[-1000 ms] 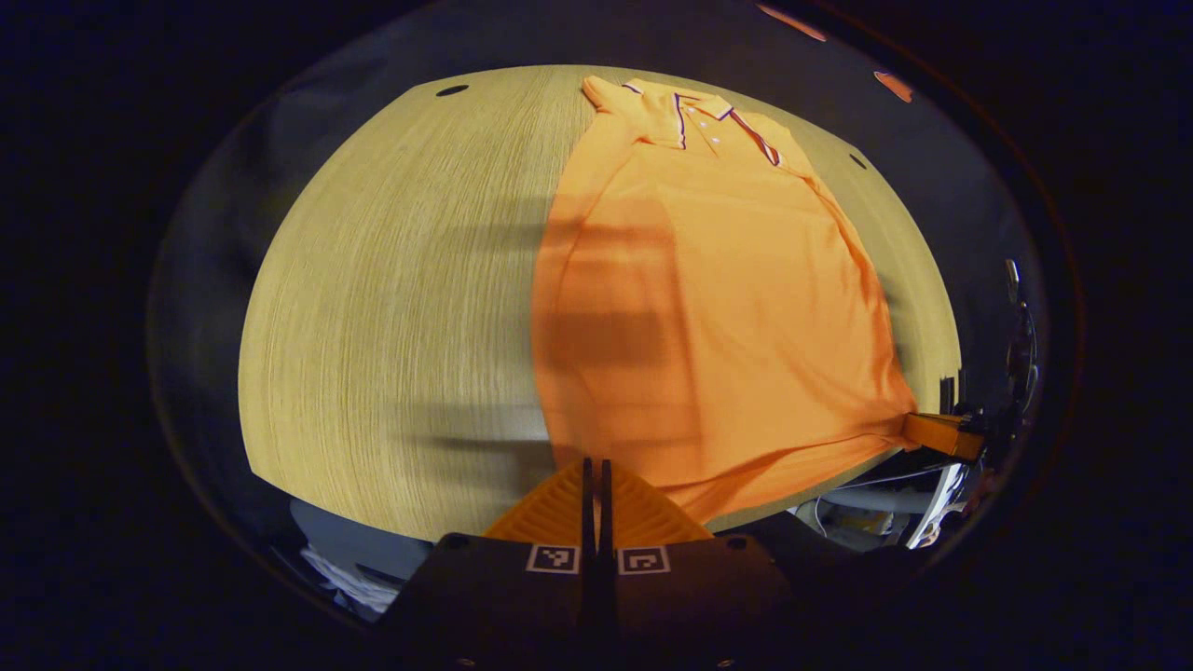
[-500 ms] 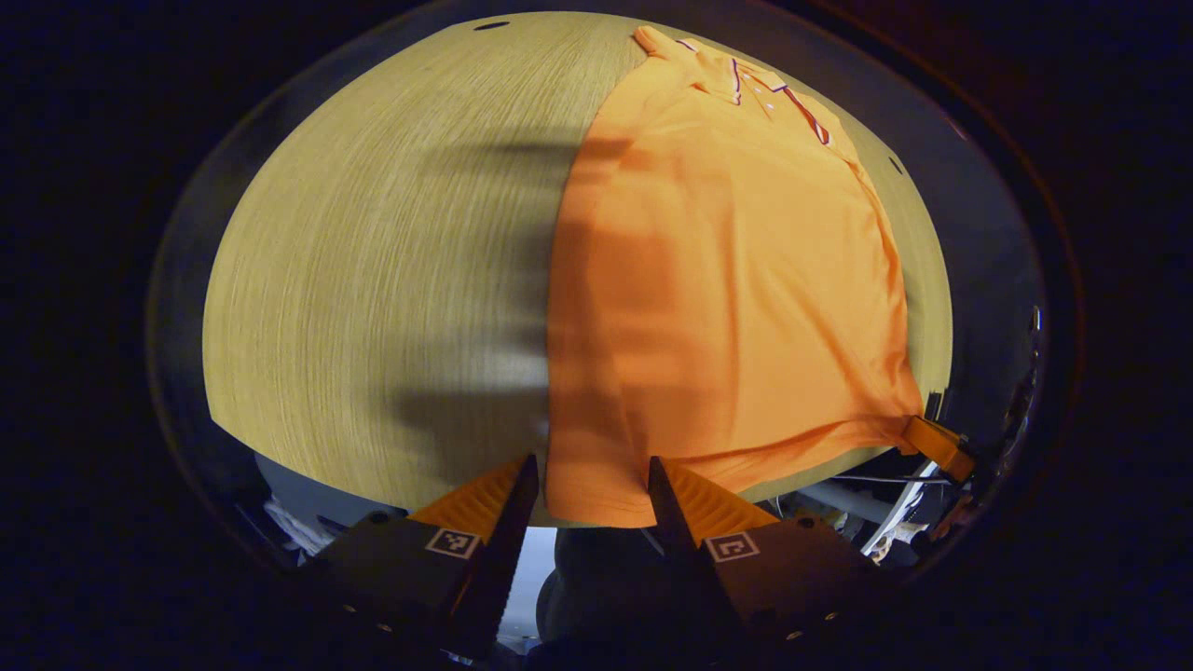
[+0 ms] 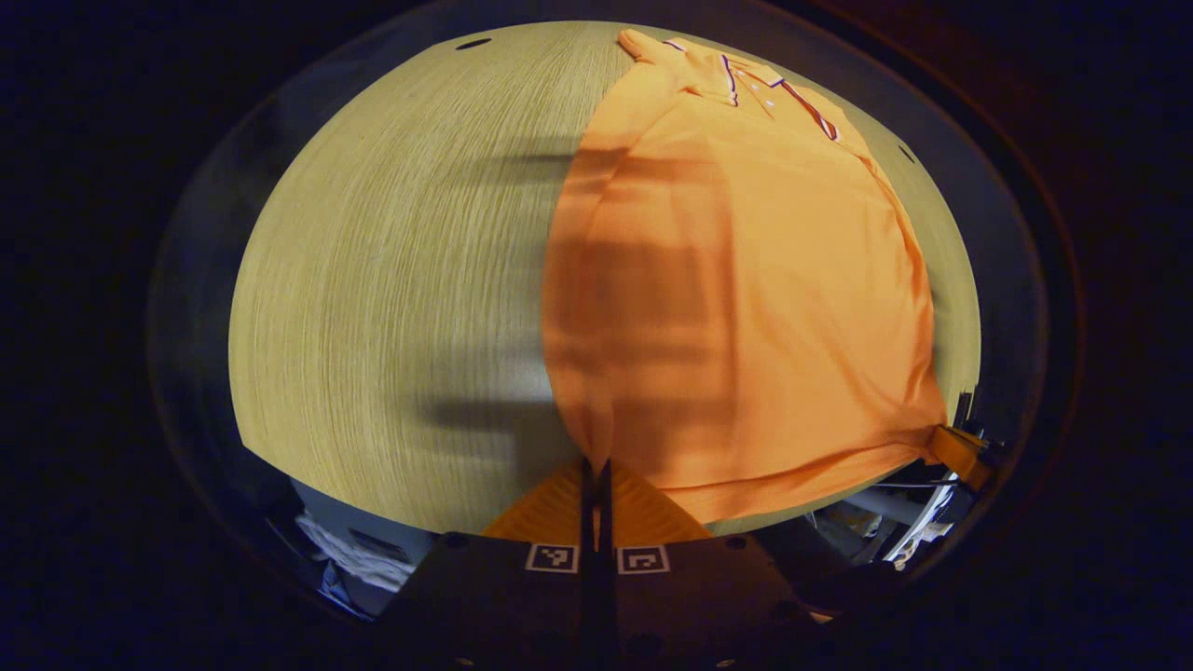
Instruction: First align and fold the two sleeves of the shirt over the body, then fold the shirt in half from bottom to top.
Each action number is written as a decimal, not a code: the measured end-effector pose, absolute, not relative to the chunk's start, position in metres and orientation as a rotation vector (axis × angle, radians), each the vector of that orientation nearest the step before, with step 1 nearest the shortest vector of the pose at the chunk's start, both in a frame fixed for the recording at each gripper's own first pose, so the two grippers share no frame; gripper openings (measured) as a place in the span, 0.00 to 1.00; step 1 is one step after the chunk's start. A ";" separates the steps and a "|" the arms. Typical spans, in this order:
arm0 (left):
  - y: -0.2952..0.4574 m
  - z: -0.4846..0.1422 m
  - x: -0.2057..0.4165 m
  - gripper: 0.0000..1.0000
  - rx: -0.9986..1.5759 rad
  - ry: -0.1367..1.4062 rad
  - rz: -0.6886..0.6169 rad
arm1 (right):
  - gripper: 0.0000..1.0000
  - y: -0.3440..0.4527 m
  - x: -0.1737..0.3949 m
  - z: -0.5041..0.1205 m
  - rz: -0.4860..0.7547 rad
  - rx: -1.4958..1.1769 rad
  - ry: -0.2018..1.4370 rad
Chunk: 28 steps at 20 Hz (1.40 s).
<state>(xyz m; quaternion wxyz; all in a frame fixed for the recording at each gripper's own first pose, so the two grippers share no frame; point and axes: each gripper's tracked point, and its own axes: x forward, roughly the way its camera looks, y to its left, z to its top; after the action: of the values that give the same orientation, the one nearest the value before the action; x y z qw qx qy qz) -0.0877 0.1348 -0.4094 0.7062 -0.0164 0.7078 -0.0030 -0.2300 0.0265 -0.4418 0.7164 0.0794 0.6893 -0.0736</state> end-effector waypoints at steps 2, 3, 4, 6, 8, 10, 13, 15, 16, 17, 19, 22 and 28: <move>0.129 -0.382 -0.064 0.01 -0.048 1.538 -0.039 | 0.01 0.018 -0.214 -0.434 -0.171 0.167 1.489; 0.127 -0.371 -0.052 0.01 -0.045 1.516 -0.053 | 0.01 0.013 -0.205 -0.430 -0.173 0.154 1.468; 0.122 -0.354 -0.030 0.00 -0.037 1.481 -0.074 | 0.01 0.008 -0.191 -0.425 -0.174 0.140 1.442; 0.120 -0.338 -0.017 0.01 -0.038 1.437 -0.103 | 0.01 0.000 -0.173 -0.416 -0.171 0.100 1.405; 0.117 -0.336 -0.004 0.01 -0.038 1.417 -0.104 | 0.00 -0.003 -0.160 -0.409 -0.180 0.105 1.379; 0.117 -0.327 0.004 0.01 -0.065 1.410 -0.122 | 0.01 -0.007 -0.148 -0.401 -0.178 0.076 1.359; 0.120 -0.307 0.038 0.01 -0.072 1.359 -0.144 | 0.01 -0.004 -0.123 -0.386 -0.181 0.051 1.313; 0.121 -0.300 0.052 0.01 -0.064 1.339 -0.158 | 0.01 -0.001 -0.109 -0.377 -0.189 0.053 1.286; 0.122 -0.299 0.061 0.01 -0.046 1.331 -0.169 | 0.01 0.003 -0.101 -0.372 -0.196 0.063 1.276; 0.121 -0.297 0.071 0.01 -0.037 1.324 -0.179 | 0.00 0.004 -0.091 -0.369 -0.199 0.059 1.266; 0.120 -0.292 0.086 0.01 -0.032 1.319 -0.188 | 0.01 0.002 -0.075 -0.363 -0.202 0.056 1.249; 0.116 -0.288 0.121 0.01 -0.036 1.304 -0.172 | 0.01 -0.006 -0.043 -0.372 -0.175 0.061 1.259; 0.104 -0.286 0.200 0.01 -0.070 1.306 -0.118 | 0.00 -0.028 0.029 -0.393 -0.123 0.096 1.280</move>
<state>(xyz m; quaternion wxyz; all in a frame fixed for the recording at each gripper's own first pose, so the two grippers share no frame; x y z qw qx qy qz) 0.1997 0.1037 -0.2858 0.7920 -0.0327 0.6072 -0.0548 0.0293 -0.0278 -0.3928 0.7992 0.0445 0.5967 -0.0573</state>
